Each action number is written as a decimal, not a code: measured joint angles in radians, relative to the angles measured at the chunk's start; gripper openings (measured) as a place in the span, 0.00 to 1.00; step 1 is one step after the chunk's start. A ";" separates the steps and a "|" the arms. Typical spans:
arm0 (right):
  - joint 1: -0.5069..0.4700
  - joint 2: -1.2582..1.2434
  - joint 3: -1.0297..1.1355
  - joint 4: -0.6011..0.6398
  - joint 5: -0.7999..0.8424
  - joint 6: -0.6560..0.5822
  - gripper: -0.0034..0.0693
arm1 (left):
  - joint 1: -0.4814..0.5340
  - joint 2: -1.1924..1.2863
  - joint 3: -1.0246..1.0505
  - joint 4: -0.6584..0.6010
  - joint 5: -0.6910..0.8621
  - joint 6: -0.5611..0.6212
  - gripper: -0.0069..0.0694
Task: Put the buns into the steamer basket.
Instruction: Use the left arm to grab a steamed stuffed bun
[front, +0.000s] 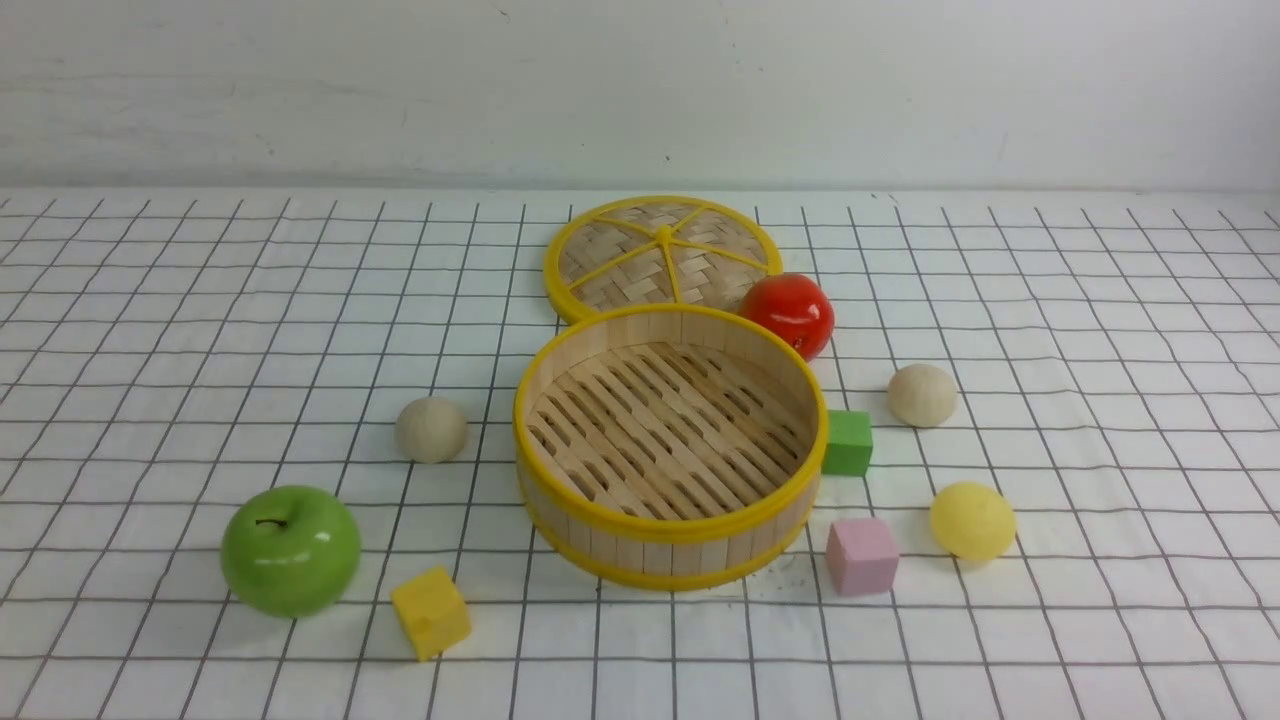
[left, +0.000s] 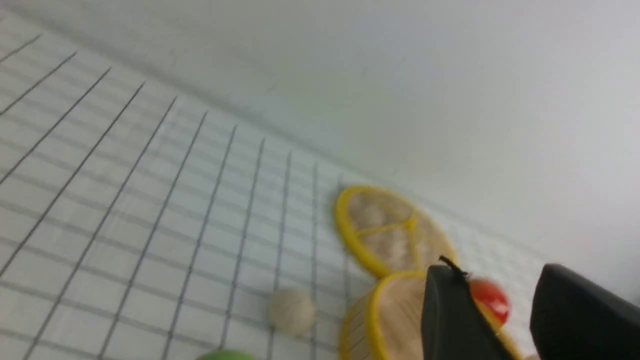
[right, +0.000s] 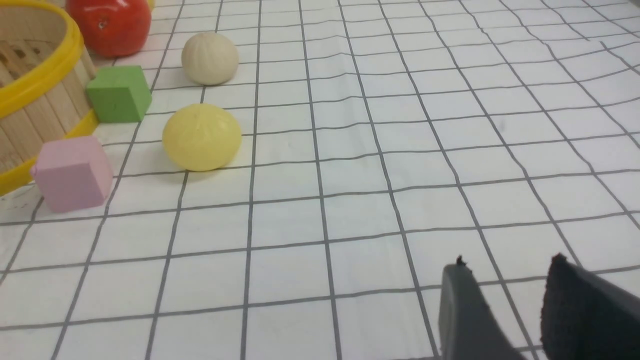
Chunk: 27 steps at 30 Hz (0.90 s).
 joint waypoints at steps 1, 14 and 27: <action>0.000 0.000 0.000 0.000 0.000 0.000 0.38 | 0.000 0.050 -0.024 0.012 0.029 0.009 0.40; 0.000 0.000 0.000 0.000 0.000 0.000 0.38 | -0.010 0.654 -0.373 -0.023 0.276 0.143 0.40; 0.000 0.000 0.000 0.000 0.000 0.000 0.38 | -0.107 1.263 -0.982 -0.008 0.649 0.280 0.40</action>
